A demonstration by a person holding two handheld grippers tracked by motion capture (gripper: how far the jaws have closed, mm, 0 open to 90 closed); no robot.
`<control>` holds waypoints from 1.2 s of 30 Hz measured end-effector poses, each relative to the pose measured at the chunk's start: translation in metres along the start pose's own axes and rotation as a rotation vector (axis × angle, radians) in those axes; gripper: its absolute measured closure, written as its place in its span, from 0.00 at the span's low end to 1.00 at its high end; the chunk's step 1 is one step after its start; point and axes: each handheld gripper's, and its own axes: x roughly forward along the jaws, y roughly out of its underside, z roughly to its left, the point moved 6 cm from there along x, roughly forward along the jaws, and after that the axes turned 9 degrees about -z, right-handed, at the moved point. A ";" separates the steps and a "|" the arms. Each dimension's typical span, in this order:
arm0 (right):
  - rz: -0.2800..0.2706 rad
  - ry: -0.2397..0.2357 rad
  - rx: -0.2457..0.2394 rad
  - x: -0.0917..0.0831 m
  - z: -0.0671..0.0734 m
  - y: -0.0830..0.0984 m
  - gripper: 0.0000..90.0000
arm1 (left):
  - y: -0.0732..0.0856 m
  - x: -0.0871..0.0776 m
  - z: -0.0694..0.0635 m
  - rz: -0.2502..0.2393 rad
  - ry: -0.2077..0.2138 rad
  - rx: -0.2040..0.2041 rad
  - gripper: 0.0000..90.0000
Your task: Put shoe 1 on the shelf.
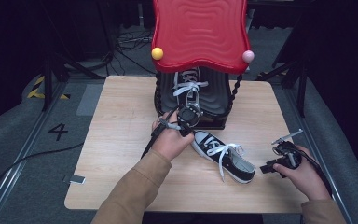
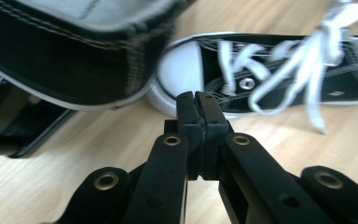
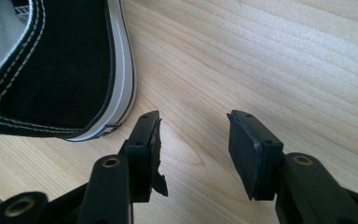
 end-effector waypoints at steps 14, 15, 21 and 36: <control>-0.005 0.003 -0.009 0.000 0.001 -0.001 0.61 | -0.019 0.001 0.003 -0.053 -0.045 -0.030 1.00; -0.003 0.001 -0.011 0.000 0.002 -0.001 0.61 | -0.021 0.003 0.002 -0.042 -0.042 -0.031 1.00; -0.005 -0.002 -0.013 0.001 0.001 -0.001 0.61 | -0.031 -0.003 0.006 -0.085 -0.124 -0.021 1.00; -0.004 -0.005 -0.016 0.002 0.003 -0.001 0.61 | -0.045 0.007 0.024 -0.065 -0.178 -0.071 1.00</control>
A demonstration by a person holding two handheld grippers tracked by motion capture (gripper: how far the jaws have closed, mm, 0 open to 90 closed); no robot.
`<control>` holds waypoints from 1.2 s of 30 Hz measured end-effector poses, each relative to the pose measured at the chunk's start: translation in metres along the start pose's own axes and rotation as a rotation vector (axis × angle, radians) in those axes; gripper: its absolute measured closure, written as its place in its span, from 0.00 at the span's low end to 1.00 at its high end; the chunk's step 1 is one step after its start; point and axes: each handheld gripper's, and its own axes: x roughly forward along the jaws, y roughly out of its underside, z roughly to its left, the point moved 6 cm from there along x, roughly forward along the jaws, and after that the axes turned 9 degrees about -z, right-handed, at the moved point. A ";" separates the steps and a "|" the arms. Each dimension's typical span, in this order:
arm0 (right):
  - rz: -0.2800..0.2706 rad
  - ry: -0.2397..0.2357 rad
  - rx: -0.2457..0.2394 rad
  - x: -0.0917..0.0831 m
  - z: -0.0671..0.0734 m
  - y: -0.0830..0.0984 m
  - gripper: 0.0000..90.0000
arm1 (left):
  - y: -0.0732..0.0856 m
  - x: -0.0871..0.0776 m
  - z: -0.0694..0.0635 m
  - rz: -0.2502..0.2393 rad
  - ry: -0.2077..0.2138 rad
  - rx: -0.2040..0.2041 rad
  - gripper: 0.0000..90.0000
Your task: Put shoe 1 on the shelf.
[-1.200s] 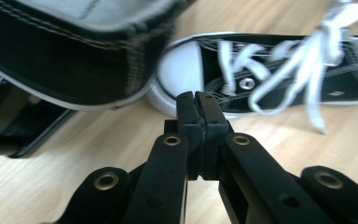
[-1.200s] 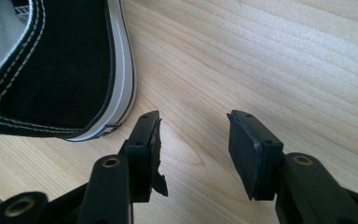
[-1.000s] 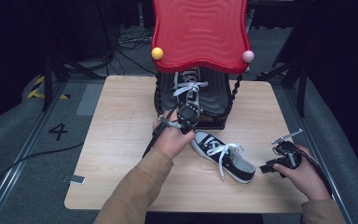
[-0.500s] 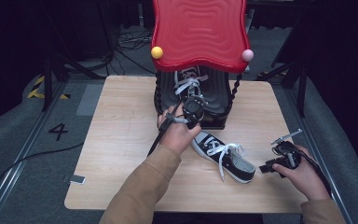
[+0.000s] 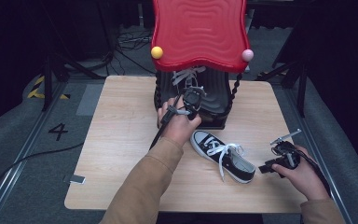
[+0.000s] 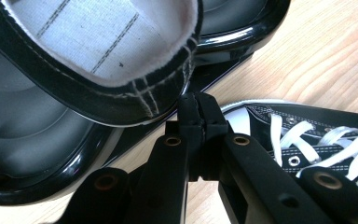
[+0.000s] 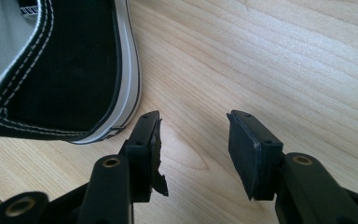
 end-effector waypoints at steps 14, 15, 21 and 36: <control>0.003 -0.001 0.001 0.000 -0.001 0.000 0.61 | -0.007 0.005 0.020 -0.009 -0.036 -0.056 1.00; 0.005 -0.002 0.002 0.001 -0.001 0.001 0.61 | -0.007 0.005 0.020 -0.019 -0.036 -0.047 1.00; 0.002 0.000 0.004 0.000 -0.003 0.001 0.61 | -0.007 0.005 0.020 -0.009 -0.022 -0.035 1.00; 0.006 0.005 0.010 0.000 -0.004 0.001 0.60 | 0.011 -0.019 0.007 -0.001 0.099 0.027 0.63</control>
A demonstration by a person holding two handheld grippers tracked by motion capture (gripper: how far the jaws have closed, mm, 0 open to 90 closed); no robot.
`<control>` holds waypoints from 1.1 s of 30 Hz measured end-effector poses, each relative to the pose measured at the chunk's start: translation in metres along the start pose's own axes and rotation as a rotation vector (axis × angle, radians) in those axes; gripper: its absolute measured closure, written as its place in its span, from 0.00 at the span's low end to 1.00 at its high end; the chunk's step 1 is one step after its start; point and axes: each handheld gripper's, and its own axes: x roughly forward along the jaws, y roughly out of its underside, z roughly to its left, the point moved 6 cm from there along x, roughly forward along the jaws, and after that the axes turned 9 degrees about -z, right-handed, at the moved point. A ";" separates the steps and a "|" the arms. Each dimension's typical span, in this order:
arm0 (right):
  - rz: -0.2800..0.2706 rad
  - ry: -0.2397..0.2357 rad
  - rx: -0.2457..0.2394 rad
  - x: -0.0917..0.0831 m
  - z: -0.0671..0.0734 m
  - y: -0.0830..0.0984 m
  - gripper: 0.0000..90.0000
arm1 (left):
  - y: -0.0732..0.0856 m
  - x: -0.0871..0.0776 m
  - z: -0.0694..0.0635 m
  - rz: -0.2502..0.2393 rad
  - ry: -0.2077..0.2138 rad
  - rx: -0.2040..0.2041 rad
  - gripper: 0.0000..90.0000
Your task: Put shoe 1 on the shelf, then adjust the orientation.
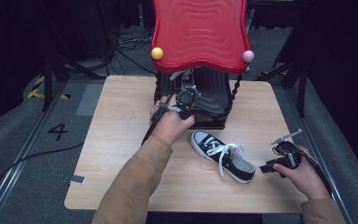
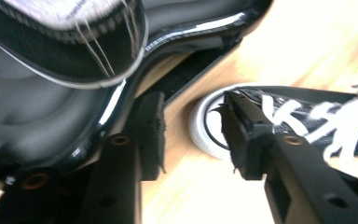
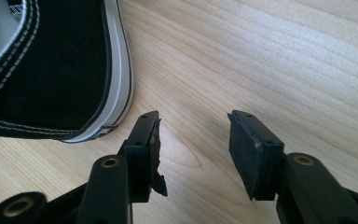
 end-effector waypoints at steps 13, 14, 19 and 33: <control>-0.017 0.023 -0.041 -0.007 0.002 -0.004 0.57 | 0.058 -0.024 0.003 0.029 0.060 -0.022 0.42; -0.017 0.025 -0.044 -0.008 0.003 -0.005 0.56 | 0.063 -0.025 0.004 0.037 0.056 -0.017 0.41; -0.039 0.015 -0.059 -0.014 0.009 -0.010 0.56 | 0.088 -0.030 0.007 0.035 0.057 -0.031 0.41; -0.162 -0.034 -0.048 -0.036 0.029 -0.026 0.67 | 0.124 -0.036 0.024 0.049 0.043 -0.099 0.40</control>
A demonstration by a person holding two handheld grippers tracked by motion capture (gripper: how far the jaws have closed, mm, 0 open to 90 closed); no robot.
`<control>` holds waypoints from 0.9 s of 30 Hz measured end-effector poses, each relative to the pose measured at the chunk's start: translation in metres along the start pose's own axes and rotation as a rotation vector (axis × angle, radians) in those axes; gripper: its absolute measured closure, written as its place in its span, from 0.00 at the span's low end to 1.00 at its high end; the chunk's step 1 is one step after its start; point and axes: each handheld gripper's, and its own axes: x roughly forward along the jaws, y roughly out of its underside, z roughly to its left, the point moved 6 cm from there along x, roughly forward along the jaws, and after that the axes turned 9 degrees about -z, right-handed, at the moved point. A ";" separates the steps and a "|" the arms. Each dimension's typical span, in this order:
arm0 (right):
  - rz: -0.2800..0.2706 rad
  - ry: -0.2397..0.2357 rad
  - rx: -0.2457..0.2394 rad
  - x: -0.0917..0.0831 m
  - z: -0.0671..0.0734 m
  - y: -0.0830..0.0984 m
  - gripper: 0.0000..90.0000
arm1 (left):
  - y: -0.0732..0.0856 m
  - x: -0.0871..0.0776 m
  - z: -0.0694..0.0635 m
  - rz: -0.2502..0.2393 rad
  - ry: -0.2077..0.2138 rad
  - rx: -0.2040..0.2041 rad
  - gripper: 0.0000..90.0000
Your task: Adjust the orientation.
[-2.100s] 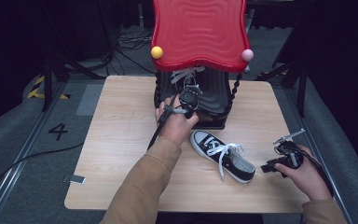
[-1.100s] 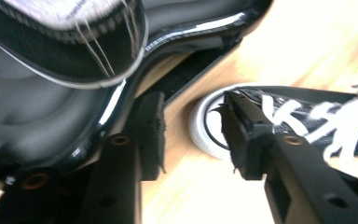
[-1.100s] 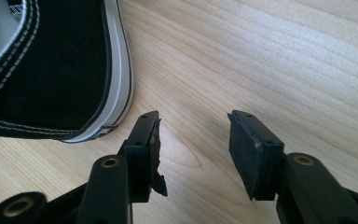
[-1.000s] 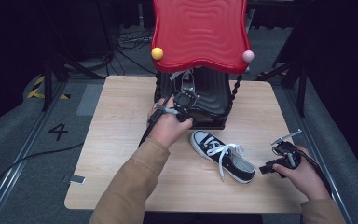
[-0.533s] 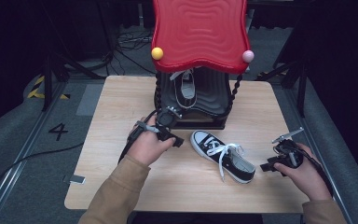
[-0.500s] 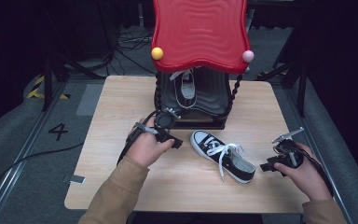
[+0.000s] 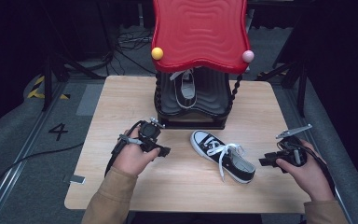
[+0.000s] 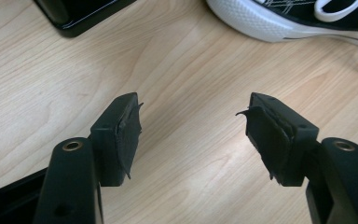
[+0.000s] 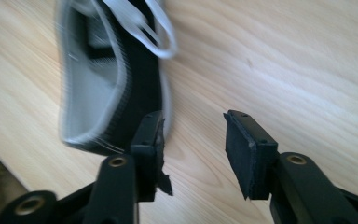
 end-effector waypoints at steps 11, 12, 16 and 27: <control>-0.077 -0.141 -0.057 0.005 0.046 -0.027 0.75 | 0.020 -0.004 0.007 0.029 -0.019 -0.033 0.38; -0.075 -0.167 -0.061 0.008 0.051 -0.029 0.76 | 0.021 -0.004 0.008 0.027 -0.022 -0.038 0.38; -0.032 -0.180 -0.082 0.025 0.062 -0.032 0.78 | 0.028 -0.008 0.011 0.035 -0.034 -0.043 0.38; 0.023 -0.143 -0.116 0.066 0.069 -0.030 0.83 | 0.035 -0.009 0.013 0.052 -0.032 -0.043 0.36</control>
